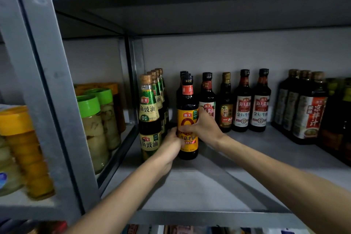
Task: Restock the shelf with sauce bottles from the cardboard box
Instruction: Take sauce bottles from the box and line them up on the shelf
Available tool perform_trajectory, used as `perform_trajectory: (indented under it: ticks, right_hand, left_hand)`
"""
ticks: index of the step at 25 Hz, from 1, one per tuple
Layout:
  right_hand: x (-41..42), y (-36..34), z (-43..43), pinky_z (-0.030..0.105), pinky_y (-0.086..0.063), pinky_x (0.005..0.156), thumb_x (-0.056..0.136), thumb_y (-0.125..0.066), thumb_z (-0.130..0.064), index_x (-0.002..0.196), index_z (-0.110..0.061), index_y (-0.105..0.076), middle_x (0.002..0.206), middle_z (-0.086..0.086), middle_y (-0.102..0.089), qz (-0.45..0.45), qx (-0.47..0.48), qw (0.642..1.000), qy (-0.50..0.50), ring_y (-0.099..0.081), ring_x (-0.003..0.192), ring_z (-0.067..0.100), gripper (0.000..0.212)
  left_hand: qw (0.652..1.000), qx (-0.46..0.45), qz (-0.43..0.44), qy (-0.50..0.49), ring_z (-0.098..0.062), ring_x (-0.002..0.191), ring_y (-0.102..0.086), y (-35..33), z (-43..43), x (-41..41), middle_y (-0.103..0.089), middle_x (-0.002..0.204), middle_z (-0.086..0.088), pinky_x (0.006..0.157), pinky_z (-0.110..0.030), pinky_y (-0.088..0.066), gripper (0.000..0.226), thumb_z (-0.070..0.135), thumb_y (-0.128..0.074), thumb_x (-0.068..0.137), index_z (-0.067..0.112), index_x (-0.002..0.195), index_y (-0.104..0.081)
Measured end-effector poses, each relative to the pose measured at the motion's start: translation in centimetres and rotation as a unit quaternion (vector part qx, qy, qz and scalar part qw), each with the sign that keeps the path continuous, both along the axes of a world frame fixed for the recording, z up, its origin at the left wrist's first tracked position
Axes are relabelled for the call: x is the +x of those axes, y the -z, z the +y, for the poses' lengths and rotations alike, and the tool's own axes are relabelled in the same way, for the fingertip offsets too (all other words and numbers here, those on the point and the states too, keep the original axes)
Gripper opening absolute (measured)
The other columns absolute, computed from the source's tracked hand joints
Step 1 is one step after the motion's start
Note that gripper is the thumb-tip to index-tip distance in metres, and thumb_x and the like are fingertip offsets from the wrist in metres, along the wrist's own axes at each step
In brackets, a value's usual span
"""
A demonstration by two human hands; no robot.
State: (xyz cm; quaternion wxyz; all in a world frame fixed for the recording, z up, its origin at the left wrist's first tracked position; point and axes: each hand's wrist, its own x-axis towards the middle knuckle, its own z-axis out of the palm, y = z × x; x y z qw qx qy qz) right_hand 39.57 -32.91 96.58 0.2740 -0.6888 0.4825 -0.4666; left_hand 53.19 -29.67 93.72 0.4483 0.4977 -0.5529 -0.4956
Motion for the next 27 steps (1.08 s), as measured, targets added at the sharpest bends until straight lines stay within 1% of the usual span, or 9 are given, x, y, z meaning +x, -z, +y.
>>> perform_trajectory:
  ticks: [5, 8, 10, 13, 16, 20, 24, 27]
  right_hand:
    - [0.3, 0.4, -0.1, 0.043, -0.054, 0.095, 0.068, -0.088, -0.019, 0.121, -0.012, -0.048, 0.11, 0.001, -0.069, -0.005, -0.006, 1.0, 0.0, -0.068, 0.102, 0.017, 0.066]
    - [0.1, 0.8, -0.2, 0.043, -0.052, 0.098, 0.072, -0.086, -0.019, 0.128, -0.014, -0.045, 0.115, 0.001, -0.067, 0.001, -0.003, 1.0, -0.005, -0.065, 0.108, 0.018, 0.07]
    - [-0.3, 0.9, -0.4, 0.042, -0.052, 0.098, 0.071, -0.086, -0.02, 0.129, -0.015, -0.044, 0.116, 0.001, -0.066, 0.013, 0.007, 1.0, -0.011, -0.064, 0.109, 0.018, 0.072]
    - [-0.8, 0.9, -0.8, 0.042, -0.053, 0.096, 0.066, -0.088, -0.024, 0.127, -0.017, -0.046, 0.114, 0.0, -0.068, 0.059, 0.02, 0.998, -0.01, -0.065, 0.107, 0.016, 0.074]
    - [-0.8, 1.0, -1.1, 0.042, -0.055, 0.094, 0.062, -0.089, -0.027, 0.123, -0.017, -0.049, 0.111, -0.001, -0.069, 0.081, 0.016, 0.997, 0.002, -0.066, 0.104, 0.016, 0.075]
    - [-0.5, 1.1, -1.3, 0.038, -0.054, 0.094, 0.066, -0.089, -0.022, 0.124, -0.014, -0.048, 0.113, 0.002, -0.068, 0.072, 0.007, 0.997, 0.007, -0.066, 0.105, 0.017, 0.071]
    - [-0.3, 1.1, -1.5, 0.039, -0.054, 0.095, 0.067, -0.089, -0.023, 0.125, -0.013, -0.047, 0.114, 0.003, -0.068, 0.077, -0.002, 0.997, 0.016, -0.066, 0.106, 0.018, 0.072]
    - [-0.2, 0.9, -1.7, 0.038, -0.053, 0.096, 0.068, -0.088, -0.021, 0.126, -0.011, -0.046, 0.116, 0.005, -0.067, 0.079, 0.002, 0.997, 0.019, -0.065, 0.108, 0.019, 0.072]
  left_hand:
    - [1.0, 0.016, 0.022, -0.014, -0.022, 0.134, -0.043, -0.1, -0.4, 0.0, -0.051, 0.141, -0.003, 0.116, -0.043, -0.031, 0.068, -0.013, -0.037, 0.086, 0.017, 0.147, -0.038]
    - [0.998, 0.017, 0.065, -0.02, -0.026, 0.139, -0.04, -0.2, 0.2, 0.1, -0.045, 0.148, -0.009, 0.116, -0.041, -0.032, 0.071, -0.018, -0.03, 0.087, 0.013, 0.15, -0.033]
    - [0.998, 0.011, 0.055, -0.014, -0.024, 0.143, -0.035, 0.1, 0.6, 0.2, -0.039, 0.153, -0.006, 0.118, -0.04, -0.03, 0.073, -0.019, -0.03, 0.089, 0.016, 0.153, -0.029]
    - [1.0, 0.007, 0.009, 0.005, -0.019, 0.146, -0.03, 0.8, 0.5, 0.5, -0.032, 0.159, -0.001, 0.12, -0.044, -0.026, 0.082, -0.017, -0.04, 0.088, 0.024, 0.156, -0.021]
    - [1.0, 0.013, -0.002, 0.013, -0.021, 0.144, -0.032, 0.8, -0.4, 0.7, -0.033, 0.158, -0.003, 0.12, -0.045, -0.027, 0.085, -0.017, -0.042, 0.085, 0.023, 0.156, -0.02]
    - [1.0, 0.014, -0.008, 0.007, -0.024, 0.141, -0.035, 0.6, -1.3, 0.5, -0.037, 0.154, -0.002, 0.118, -0.046, -0.03, 0.085, -0.016, -0.043, 0.081, 0.022, 0.155, -0.024]
    - [1.0, 0.021, 0.003, 0.003, -0.024, 0.137, -0.04, 0.4, -2.0, 0.4, -0.044, 0.149, -0.002, 0.116, -0.044, -0.034, 0.084, -0.014, -0.042, 0.08, 0.023, 0.153, -0.028]
    - [1.0, 0.029, -0.011, -0.002, -0.024, 0.139, -0.039, 0.2, -2.5, 0.4, -0.04, 0.154, -0.002, 0.116, -0.045, -0.033, 0.086, -0.01, -0.046, 0.079, 0.026, 0.155, -0.026]
